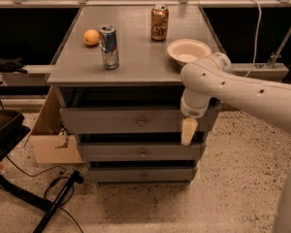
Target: Open top drawer
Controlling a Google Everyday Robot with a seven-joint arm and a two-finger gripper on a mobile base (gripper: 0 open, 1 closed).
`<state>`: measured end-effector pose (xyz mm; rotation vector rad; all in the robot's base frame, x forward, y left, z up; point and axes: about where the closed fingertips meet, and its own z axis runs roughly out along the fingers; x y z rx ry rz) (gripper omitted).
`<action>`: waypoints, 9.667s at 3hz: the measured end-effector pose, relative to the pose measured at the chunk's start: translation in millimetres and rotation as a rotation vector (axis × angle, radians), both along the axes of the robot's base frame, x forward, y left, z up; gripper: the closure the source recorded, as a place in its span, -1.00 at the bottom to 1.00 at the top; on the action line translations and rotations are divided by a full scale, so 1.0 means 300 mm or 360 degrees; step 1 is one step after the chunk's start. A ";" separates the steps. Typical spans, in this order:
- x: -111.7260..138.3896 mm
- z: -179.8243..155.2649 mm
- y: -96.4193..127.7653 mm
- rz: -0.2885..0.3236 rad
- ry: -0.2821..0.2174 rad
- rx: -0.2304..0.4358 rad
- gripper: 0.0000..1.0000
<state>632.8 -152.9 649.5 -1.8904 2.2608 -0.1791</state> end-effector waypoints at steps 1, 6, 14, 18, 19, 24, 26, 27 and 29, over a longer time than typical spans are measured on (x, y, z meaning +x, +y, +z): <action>0.022 -0.031 0.024 -0.0020 -0.0001 0.0035 -0.52; -0.046 -0.042 0.029 -0.0061 0.0090 0.0029 1.00; -0.315 -0.010 0.021 0.0058 0.0398 0.0091 1.00; -0.481 -0.040 0.004 0.0114 0.0621 0.0136 1.00; -0.484 -0.035 0.002 0.0113 0.0627 0.0137 1.00; -0.709 -0.060 -0.037 0.0117 0.0938 0.0206 1.00; -0.747 -0.064 -0.042 0.0111 0.0989 0.0218 1.00; -0.809 -0.072 -0.051 0.0114 0.1071 0.0241 1.00; -0.840 -0.067 -0.050 0.0122 0.1121 0.0259 1.00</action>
Offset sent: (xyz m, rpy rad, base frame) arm -0.0225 0.0136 -0.0397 0.0059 0.0673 -0.0435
